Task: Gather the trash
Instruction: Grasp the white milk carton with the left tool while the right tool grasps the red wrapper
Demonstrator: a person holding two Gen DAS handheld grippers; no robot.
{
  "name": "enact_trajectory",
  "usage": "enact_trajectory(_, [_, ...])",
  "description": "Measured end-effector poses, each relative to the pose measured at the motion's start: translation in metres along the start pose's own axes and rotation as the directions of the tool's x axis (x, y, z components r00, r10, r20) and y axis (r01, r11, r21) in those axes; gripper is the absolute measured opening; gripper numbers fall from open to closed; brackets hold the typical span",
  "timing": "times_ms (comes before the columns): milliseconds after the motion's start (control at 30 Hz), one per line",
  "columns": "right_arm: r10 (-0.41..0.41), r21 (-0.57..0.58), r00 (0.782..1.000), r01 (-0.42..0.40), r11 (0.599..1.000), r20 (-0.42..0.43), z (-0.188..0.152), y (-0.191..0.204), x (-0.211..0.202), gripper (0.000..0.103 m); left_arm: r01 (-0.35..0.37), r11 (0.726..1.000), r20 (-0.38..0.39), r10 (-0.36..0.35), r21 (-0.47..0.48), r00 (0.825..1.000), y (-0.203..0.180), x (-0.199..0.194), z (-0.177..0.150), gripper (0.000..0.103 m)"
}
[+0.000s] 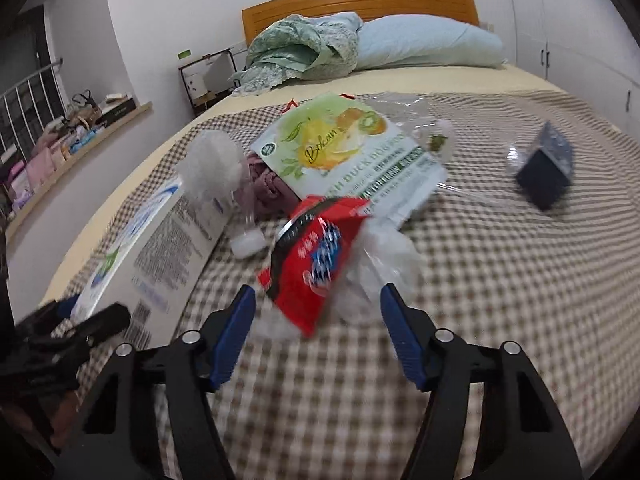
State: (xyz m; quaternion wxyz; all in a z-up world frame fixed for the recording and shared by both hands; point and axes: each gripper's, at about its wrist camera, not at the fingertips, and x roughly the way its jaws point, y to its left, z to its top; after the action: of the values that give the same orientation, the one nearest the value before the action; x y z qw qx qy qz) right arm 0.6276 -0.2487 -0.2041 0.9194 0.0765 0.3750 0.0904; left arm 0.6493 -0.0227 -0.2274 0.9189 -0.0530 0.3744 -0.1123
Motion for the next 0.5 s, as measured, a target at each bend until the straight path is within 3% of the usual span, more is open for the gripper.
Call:
enact_trajectory(100, [0.006,0.011,1.000,-0.006,1.000,-0.018,0.007,-0.002,0.019,0.054,-0.026,1.000,0.011,0.025,0.017,1.000,0.000,0.008,0.001,0.095])
enact_trajectory(200, [0.010,0.035,0.999,-0.008,0.999,-0.049,0.011,-0.005,0.034,0.044,-0.019,1.000,0.021,0.019,0.006,1.000,0.002,0.007,0.005,0.086])
enact_trajectory(267, [0.009,0.038,0.999,-0.008,0.999,-0.050,0.013,-0.006,0.038,0.038,-0.012,1.000,0.023,0.012,0.000,1.000,0.004,0.004,0.007,0.073])
enact_trajectory(500, [0.018,-0.003,1.000,-0.018,1.000,-0.019,0.023,0.005,0.027,0.008,-0.036,0.999,0.042,0.037,-0.030,0.998,0.010,-0.014,0.012,0.071])
